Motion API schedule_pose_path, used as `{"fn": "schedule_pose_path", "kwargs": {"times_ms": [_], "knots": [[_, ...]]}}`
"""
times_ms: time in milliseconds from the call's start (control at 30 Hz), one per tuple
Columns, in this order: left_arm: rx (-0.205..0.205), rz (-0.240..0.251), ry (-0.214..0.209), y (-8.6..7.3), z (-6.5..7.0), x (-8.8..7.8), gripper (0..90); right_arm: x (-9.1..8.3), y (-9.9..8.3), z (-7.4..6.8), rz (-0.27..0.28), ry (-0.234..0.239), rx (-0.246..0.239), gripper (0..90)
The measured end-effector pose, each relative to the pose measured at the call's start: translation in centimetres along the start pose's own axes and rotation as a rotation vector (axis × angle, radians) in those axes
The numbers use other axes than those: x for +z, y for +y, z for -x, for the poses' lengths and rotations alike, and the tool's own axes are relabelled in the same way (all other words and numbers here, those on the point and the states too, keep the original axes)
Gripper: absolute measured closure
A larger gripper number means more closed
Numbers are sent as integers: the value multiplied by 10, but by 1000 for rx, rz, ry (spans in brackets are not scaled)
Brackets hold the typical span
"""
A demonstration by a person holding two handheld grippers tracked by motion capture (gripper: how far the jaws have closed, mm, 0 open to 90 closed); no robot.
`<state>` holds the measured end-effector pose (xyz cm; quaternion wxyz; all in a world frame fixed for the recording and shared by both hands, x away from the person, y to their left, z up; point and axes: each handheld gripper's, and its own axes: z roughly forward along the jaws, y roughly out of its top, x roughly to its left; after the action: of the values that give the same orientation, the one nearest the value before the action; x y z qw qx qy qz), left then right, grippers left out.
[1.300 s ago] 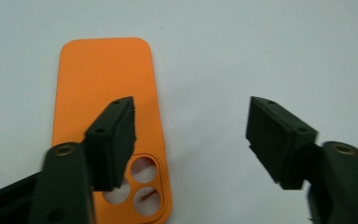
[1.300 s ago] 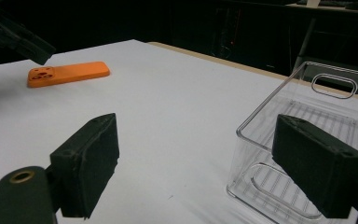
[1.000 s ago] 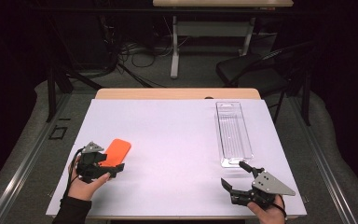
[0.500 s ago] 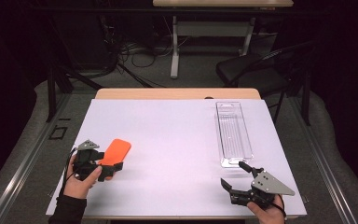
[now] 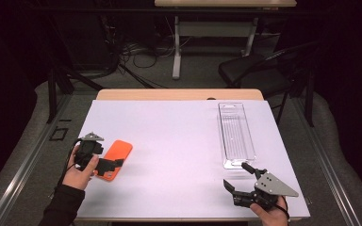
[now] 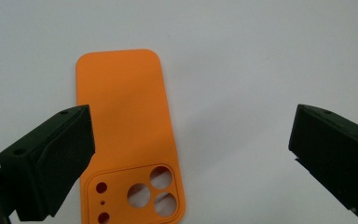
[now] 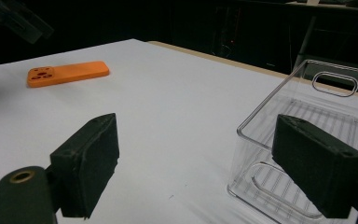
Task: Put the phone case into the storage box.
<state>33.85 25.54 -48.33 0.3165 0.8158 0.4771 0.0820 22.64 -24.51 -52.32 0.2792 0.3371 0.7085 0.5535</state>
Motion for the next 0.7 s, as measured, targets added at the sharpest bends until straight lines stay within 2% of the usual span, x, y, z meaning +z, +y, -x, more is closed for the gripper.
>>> {"fn": "schedule_pose_path", "kwargs": {"times_ms": [233, 367, 433, 700], "knots": [[12, -84, 9, 12, -4, 9, 4, 0, 0, 0, -1, 0, 2, 143], [-15, -120, -13, 17, -8, 12, 4, 1, -1, 0, -3, 1, 0, 142], [-8, -133, -17, 19, -11, 13, 4, 1, -1, 0, -4, 1, 0, 142], [-41, -222, 14, 29, -20, 18, 4, 1, -1, 0, -9, 5, 1, 143]]}}
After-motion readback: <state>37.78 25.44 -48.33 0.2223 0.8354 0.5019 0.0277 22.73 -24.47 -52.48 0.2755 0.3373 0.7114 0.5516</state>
